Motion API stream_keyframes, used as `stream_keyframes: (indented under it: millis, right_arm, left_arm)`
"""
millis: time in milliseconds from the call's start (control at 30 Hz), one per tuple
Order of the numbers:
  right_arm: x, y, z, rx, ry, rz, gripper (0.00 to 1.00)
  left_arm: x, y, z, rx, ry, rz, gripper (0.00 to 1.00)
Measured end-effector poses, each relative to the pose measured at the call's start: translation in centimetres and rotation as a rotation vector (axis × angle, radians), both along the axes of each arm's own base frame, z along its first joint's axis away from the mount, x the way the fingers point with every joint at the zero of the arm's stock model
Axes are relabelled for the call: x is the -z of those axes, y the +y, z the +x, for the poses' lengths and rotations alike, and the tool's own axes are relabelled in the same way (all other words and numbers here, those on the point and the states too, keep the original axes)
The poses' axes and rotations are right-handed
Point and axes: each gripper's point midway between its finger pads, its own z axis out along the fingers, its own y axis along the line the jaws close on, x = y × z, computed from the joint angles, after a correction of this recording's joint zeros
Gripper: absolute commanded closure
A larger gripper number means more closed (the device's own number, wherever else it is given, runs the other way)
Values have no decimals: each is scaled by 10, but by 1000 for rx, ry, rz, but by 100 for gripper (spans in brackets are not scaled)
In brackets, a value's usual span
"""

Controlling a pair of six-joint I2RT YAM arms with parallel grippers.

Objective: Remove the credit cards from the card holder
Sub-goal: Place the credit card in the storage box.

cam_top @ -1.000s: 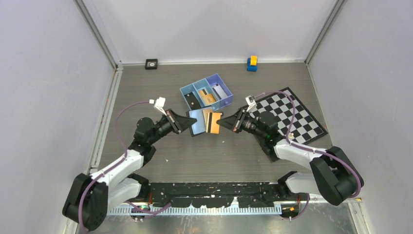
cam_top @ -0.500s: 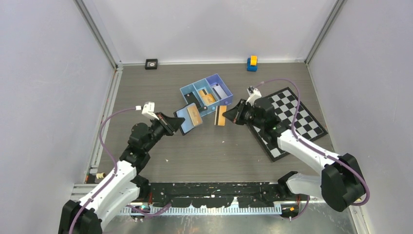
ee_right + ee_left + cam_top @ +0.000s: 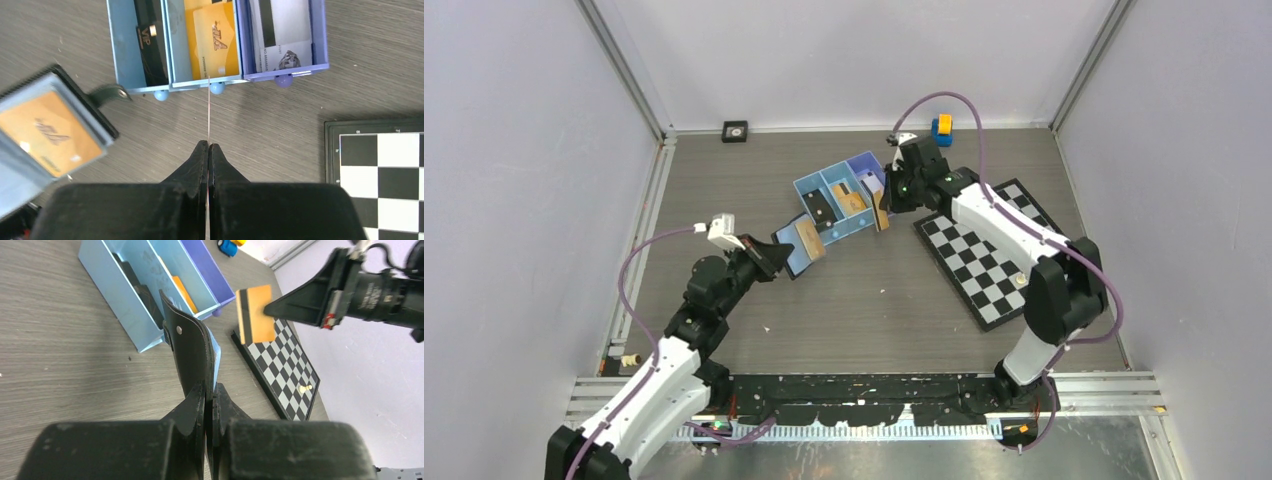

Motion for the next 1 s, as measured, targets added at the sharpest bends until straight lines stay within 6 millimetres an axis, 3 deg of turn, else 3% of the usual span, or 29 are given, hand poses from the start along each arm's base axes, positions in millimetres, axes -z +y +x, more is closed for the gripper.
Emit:
stream_keyframes:
  millis: [300, 400, 633, 1000]
  right_arm:
    - [46, 24, 9, -219, 76, -160, 100]
    - [38, 30, 13, -254, 64, -169, 100]
    - [6, 53, 46, -295, 1, -151, 99]
    - [36, 71, 71, -347, 54, -183, 99]
  left_arm:
    - [-25, 14, -8, -48, -88, -13, 100]
    - [-25, 18, -8, -67, -91, -3, 100]
    - [-22, 20, -9, -75, -82, 7, 100]
    - [-24, 24, -12, -92, -89, 7, 100]
